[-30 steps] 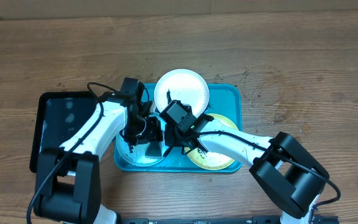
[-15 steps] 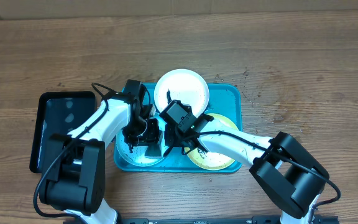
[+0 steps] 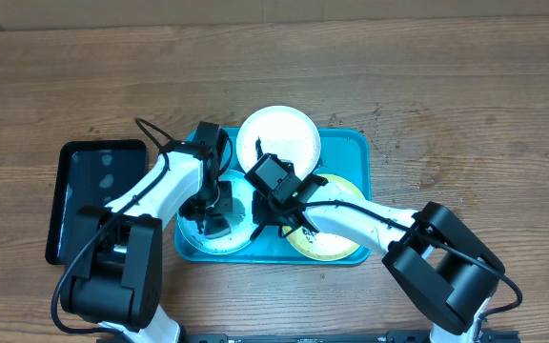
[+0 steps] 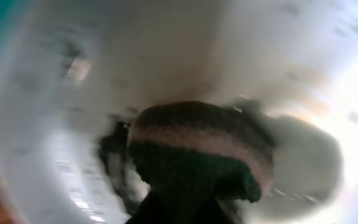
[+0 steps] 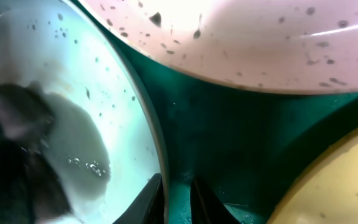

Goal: Clean dirty plates on tray and stack at the side
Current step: 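Hold the plate with the right gripper and scrub it with the sponge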

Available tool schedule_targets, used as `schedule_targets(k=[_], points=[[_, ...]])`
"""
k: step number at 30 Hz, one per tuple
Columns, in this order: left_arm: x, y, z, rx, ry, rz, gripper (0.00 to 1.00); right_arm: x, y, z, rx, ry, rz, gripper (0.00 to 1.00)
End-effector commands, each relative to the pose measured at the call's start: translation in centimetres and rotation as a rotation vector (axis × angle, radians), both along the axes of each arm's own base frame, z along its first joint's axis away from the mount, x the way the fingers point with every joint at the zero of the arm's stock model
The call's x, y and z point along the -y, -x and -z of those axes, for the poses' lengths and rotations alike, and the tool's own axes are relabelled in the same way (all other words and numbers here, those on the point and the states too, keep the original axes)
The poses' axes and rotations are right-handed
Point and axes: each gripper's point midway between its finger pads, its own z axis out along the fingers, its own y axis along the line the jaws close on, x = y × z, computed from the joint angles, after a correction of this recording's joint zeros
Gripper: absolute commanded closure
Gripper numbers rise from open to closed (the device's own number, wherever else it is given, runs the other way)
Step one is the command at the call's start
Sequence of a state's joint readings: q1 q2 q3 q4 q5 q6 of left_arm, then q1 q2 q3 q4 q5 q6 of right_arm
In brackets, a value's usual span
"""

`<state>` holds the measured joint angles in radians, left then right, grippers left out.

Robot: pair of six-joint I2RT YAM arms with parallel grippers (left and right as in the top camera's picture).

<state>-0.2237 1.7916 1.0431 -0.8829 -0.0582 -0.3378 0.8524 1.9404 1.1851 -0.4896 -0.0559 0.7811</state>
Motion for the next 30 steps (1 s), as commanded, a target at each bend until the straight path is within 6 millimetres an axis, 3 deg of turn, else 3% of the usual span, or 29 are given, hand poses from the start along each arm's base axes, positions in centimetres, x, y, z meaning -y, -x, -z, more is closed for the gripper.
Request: schedule_targets(k=[1, 7, 13, 18, 23, 25, 30], points=[[-5.2, -1.1, -0.3, 0.064, -0.301, -0.016, 0.96, 0.5, 0.4, 0.8, -0.015, 0.023, -0.005, 0.83], [-7.8, -2.1, -1.6, 0.116, -0.469, -0.006, 0.96, 0.7, 0.0, 0.7, -0.01, 0.024, -0.009, 0.84], [-7.3, -3.7, -2.6, 0.15, -0.455, 0.027, 0.96, 0.7, -0.1, 0.7, -0.026, 0.009, -0.007, 0.84], [-3.0, -5.1, -3.6, 0.152, -0.197, 0.036, 0.96, 0.7, -0.1, 0.7, -0.027, 0.006, -0.007, 0.84], [4.7, -5.3, -4.2, 0.13, 0.244, 0.137, 0.96, 0.6, -0.1, 0.6, -0.025, 0.0, -0.008, 0.84], [5.6, -4.9, -4.1, 0.115, 0.301, 0.133, 0.96, 0.6, -0.2, 0.6, -0.024, -0.001, -0.008, 0.84], [5.2, -3.7, -2.7, 0.074, 0.286, 0.107, 0.96, 0.2, -0.1, 0.5, -0.031, -0.017, -0.015, 0.84]])
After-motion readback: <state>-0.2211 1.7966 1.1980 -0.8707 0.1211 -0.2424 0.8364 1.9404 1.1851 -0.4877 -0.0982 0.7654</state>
